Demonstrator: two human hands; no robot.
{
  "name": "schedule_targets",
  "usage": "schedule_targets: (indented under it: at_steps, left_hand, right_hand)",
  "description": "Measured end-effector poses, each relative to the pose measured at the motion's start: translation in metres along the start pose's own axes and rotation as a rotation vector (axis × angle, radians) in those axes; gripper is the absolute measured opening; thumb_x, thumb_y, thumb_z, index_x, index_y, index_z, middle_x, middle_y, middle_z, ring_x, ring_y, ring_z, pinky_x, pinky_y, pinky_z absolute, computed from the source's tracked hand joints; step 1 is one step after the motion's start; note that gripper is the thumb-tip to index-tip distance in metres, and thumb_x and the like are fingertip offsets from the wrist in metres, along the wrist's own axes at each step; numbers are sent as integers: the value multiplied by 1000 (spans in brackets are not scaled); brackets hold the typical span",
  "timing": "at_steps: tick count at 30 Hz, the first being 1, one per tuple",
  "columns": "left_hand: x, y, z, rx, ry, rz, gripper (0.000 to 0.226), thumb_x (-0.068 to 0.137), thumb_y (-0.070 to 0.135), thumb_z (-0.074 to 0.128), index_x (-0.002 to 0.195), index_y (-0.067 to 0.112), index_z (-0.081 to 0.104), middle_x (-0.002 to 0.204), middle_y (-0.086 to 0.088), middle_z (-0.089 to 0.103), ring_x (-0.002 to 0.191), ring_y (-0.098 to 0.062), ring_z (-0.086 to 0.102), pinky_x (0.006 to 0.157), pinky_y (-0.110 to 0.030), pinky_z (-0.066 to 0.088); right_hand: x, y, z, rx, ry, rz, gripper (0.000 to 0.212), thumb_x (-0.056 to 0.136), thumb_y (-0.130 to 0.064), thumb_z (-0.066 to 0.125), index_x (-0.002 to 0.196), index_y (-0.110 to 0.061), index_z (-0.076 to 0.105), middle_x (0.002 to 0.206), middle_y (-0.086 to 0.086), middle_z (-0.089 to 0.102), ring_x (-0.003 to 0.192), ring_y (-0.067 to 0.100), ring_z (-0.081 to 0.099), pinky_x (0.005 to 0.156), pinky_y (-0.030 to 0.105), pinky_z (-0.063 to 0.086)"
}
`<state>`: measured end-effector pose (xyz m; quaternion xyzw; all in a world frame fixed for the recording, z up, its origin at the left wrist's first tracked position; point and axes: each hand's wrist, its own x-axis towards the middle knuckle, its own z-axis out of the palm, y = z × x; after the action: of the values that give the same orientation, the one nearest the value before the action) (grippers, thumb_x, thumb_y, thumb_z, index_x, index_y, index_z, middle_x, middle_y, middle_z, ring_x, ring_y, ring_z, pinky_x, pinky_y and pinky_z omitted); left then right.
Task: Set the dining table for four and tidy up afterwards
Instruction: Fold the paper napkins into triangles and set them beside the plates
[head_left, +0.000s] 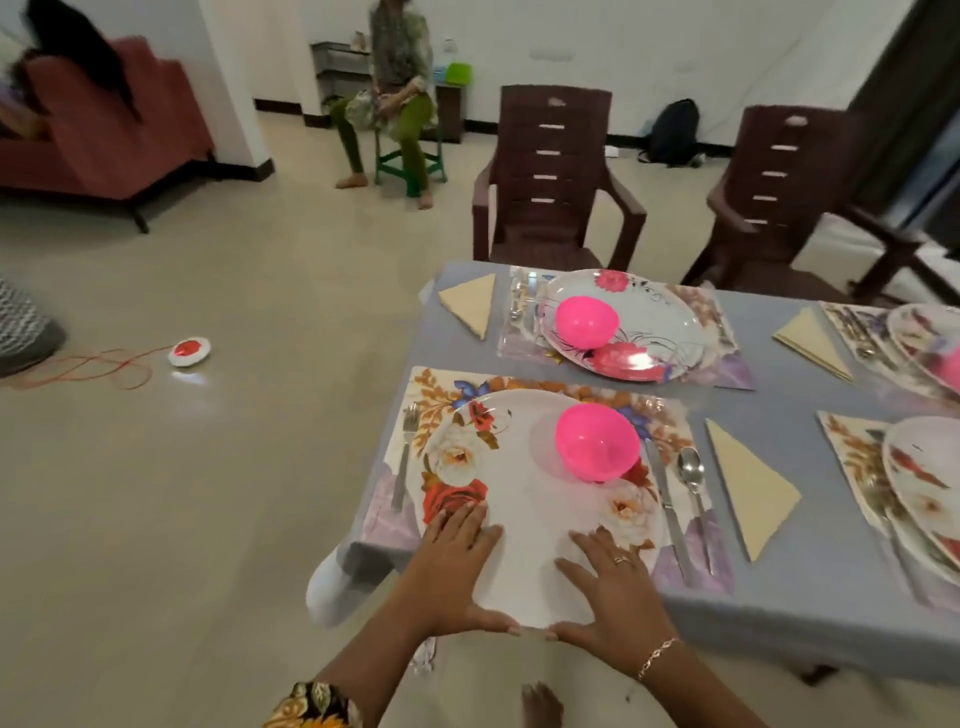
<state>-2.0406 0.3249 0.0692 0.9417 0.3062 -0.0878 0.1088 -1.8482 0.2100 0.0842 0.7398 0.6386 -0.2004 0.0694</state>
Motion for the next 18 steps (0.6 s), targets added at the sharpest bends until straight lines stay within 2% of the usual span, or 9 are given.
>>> schedule_targets:
  at_steps: [3,4,5,7,9,11,13,15,18]
  left_hand:
    - [7,-8,-6,-26,1,8,115,61,95,10,140,19,43,151,-9,32,139,-30,31,111,-50,20]
    - [9,-9,-6,1,14,13,114,61,95,10,140,19,43,151,-8,32,139,-29,32,111,-50,21]
    - [10,-11,-5,-12,-29,3,110,64,94,10,133,20,52,144,-8,44,132,-28,44,106,-49,30]
    - [13,-12,-2,-20,-57,0,101,68,93,12,120,23,63,129,-5,60,116,-25,60,99,-45,42]
    - [17,-15,1,-15,-25,21,99,67,93,16,119,23,63,128,-5,61,115,-24,60,106,-43,33]
    - [20,-17,1,-25,14,8,101,66,93,17,123,22,60,132,-7,58,119,-26,58,104,-42,22]
    - [23,-17,-2,-53,25,19,113,61,97,13,136,19,48,147,-11,40,134,-31,40,115,-43,7]
    - [28,-20,-5,-85,41,44,128,49,99,4,149,20,22,158,-8,7,146,-28,5,113,-41,-13]
    - [34,-21,-7,-62,28,29,131,44,98,3,151,23,9,159,-3,-7,146,-23,-10,109,-39,-19]
  right_hand:
    - [-1,-3,-1,13,49,57,77,75,-82,12,91,-36,72,104,-4,70,92,20,69,67,34,57]
    - [0,-3,-3,1,86,58,84,75,-82,4,96,-35,70,109,-3,68,97,21,68,70,35,56]
    - [2,-2,-5,-2,91,40,91,71,-85,2,106,-32,68,120,0,64,108,25,63,80,41,53]
    - [8,0,-6,60,86,-34,110,52,-92,6,133,-29,48,148,3,35,138,30,29,107,48,29]
    - [11,1,-6,121,78,-27,122,40,-91,6,143,-31,31,156,-3,11,145,22,4,115,40,9]
    - [15,4,-9,119,49,-22,123,37,-90,6,144,-32,27,156,-4,7,145,20,0,115,38,6]
    - [20,6,-11,112,43,-24,124,36,-91,6,144,-33,26,156,-4,7,145,20,0,115,38,6]
    - [25,7,-13,113,48,-24,123,37,-91,7,144,-33,27,156,-4,8,145,20,1,116,39,7]
    - [31,10,-15,113,57,-32,122,39,-92,10,143,-31,29,156,-1,12,145,22,4,115,42,8]
